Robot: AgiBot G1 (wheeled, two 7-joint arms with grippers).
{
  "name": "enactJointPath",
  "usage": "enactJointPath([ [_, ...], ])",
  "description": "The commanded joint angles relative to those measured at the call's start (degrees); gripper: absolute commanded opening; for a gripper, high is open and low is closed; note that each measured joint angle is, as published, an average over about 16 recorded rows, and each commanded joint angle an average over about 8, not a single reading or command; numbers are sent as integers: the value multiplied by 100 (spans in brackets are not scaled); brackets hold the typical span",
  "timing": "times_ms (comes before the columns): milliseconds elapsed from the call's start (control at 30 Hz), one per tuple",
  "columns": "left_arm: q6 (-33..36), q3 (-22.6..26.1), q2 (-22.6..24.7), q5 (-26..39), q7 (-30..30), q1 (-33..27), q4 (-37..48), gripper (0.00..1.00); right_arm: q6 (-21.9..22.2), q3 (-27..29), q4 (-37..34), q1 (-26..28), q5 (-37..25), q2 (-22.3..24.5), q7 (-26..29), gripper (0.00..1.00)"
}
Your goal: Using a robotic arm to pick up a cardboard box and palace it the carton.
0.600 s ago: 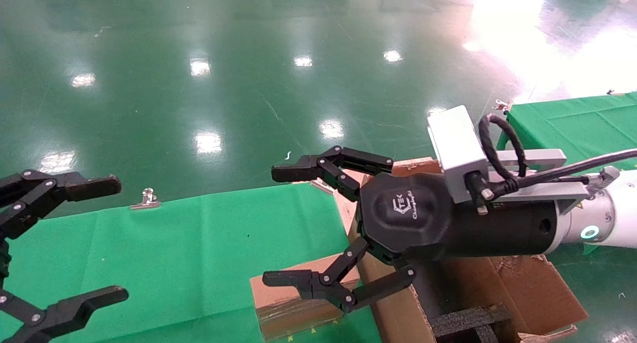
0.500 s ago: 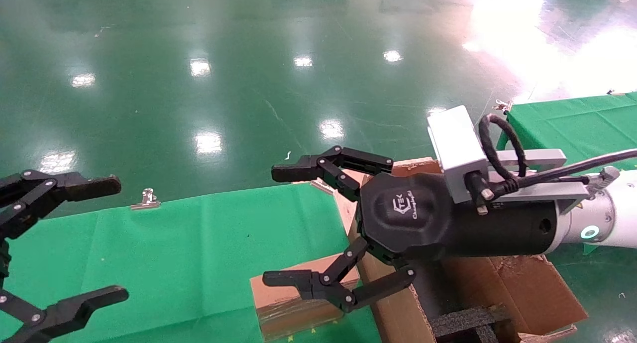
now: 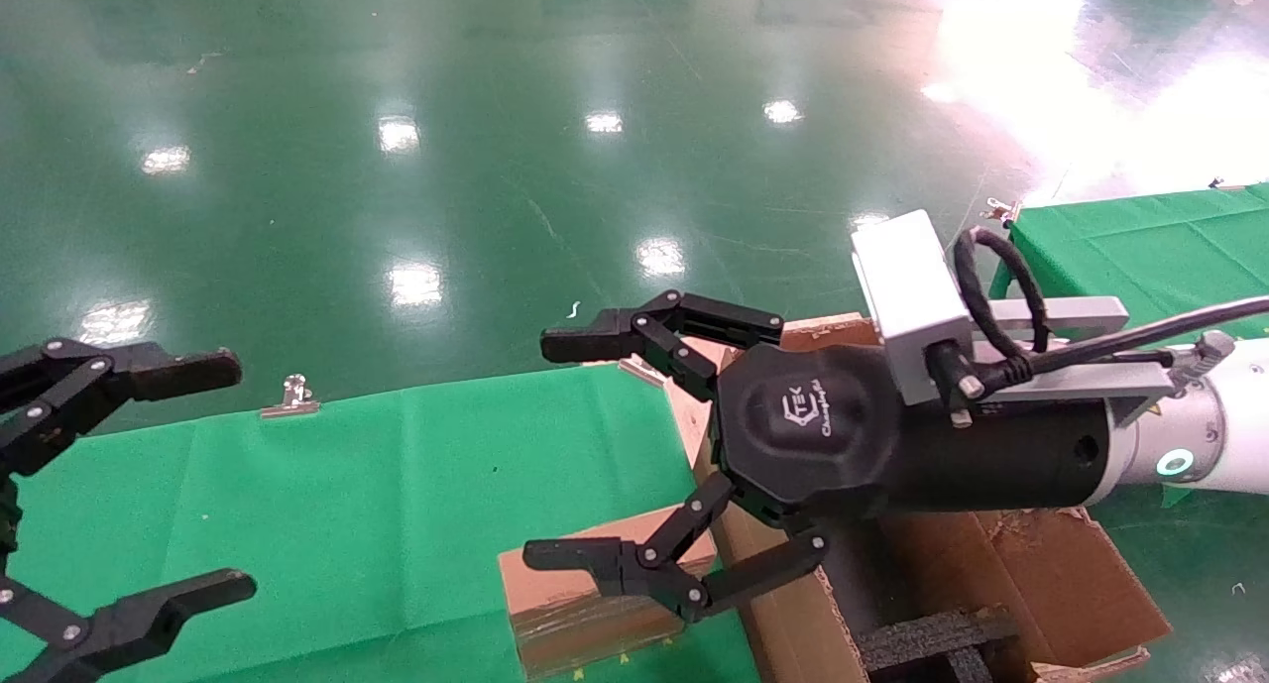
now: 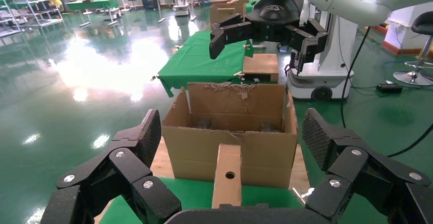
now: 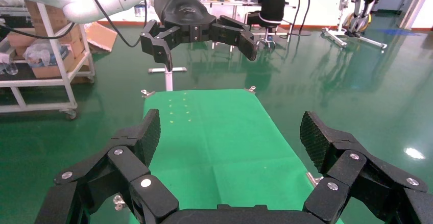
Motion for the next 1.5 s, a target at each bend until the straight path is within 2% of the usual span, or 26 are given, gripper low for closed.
enactJointPath([
  [33,0,0,0,0,0,0,0,7,-1,3,1,-2,1,0,-1,100],
  [100,0,0,0,0,0,0,0,0,-1,2,1,-2,0,0,0,100],
  [333,0,0,0,0,0,0,1,0,-22,-131,50,111,-315,13,7,100],
  [600,0,1,0,0,1,-1,1,0,-131,-742,193,751,-1716,-137,132,100],
  [933,0,2,0,-1,1,-1,1,0,-259,-1563,170,1507,-3405,-662,-1,100],
  [1167,0,3,0,-1,2,-1,1,0,-251,-2002,93,1845,-4245,-1051,-142,100],
  [1500,0,3,-1,-2,2,-2,1,0,-307,-2526,75,2195,-5115,-1483,-286,100],
])
